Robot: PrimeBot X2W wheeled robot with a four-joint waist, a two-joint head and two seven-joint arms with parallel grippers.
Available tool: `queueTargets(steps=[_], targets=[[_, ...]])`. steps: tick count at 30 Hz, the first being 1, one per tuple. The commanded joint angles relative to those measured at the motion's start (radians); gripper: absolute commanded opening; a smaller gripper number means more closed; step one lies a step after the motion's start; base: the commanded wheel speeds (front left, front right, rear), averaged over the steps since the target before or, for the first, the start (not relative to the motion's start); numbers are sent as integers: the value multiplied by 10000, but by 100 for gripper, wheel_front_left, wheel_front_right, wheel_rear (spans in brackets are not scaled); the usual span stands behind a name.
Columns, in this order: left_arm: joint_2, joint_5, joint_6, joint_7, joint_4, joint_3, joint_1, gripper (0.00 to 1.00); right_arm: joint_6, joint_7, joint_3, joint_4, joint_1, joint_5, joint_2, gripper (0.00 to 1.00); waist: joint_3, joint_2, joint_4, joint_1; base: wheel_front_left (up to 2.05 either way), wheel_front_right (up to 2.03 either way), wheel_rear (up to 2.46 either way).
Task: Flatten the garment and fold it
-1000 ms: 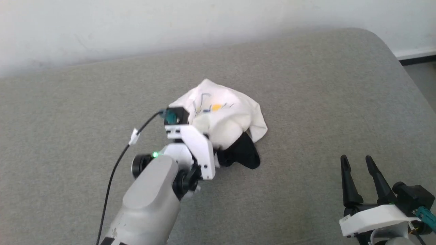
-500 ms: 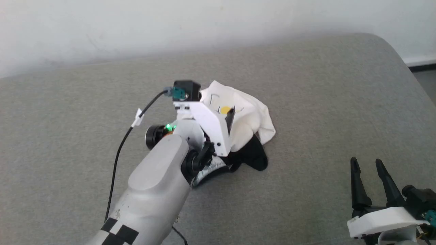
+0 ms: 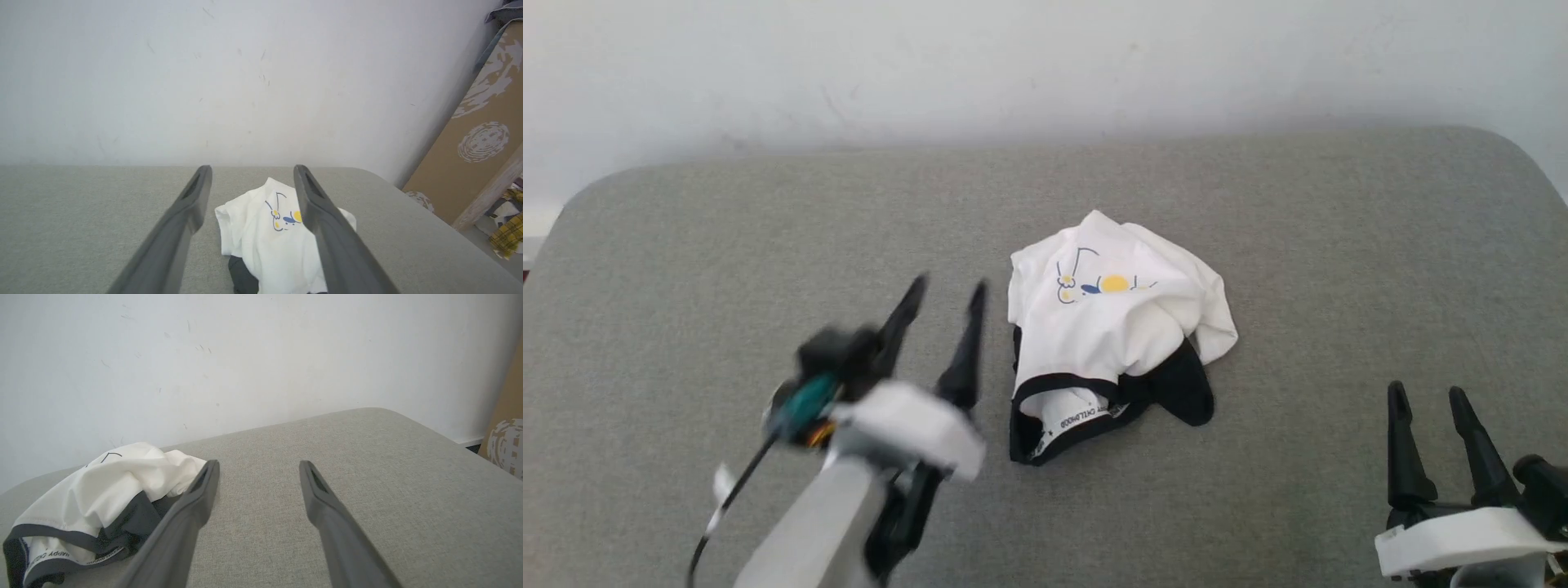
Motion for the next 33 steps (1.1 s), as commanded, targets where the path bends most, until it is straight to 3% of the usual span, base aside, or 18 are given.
queueTargets(steps=[1, 5, 11, 15, 22, 30, 33], targets=[[287, 304, 156, -305, -303, 329, 776, 100, -7, 12, -33, -103, 168, 46, 20, 100, -11, 0, 126, 1, 0, 0, 0], [169, 955, 429, -399, -1451, 1395, 1909, 100, -7, 12, -10, -162, 230, 40, 20, 100, 59, 0, 207, 1, 0, 0, 0], [-227, 3889, 904, -406, -3304, 2964, 4240, 100, -7, 12, 110, -111, 257, 181, 20, 100, 174, 0, 314, 1, 0, 0, 0], [-625, 4791, 928, -408, -3682, 3462, 4959, 100, -7, 12, 79, 87, 294, 638, 20, 100, 157, 0, 467, 1, 0, 0, 0], [-1381, 4705, 713, -408, -3566, 4349, 5266, 100, -7, 65, -148, 1160, -245, 1605, 20, 100, 135, 0, 654, 1, 0, 0, 0], [-1787, 4659, 209, -409, -3365, 4855, 5137, 100, -7, 2085, 168, 753, -1881, -418, 9, 100, 538, 0, 680, 1, 0, 0, 0], [-1858, 4675, 51, -409, -3250, 4856, 5026, 100, -7, 3299, 473, 646, -2226, -655, 12, 100, 700, 0, 768, 1, 0, 0, 0]])
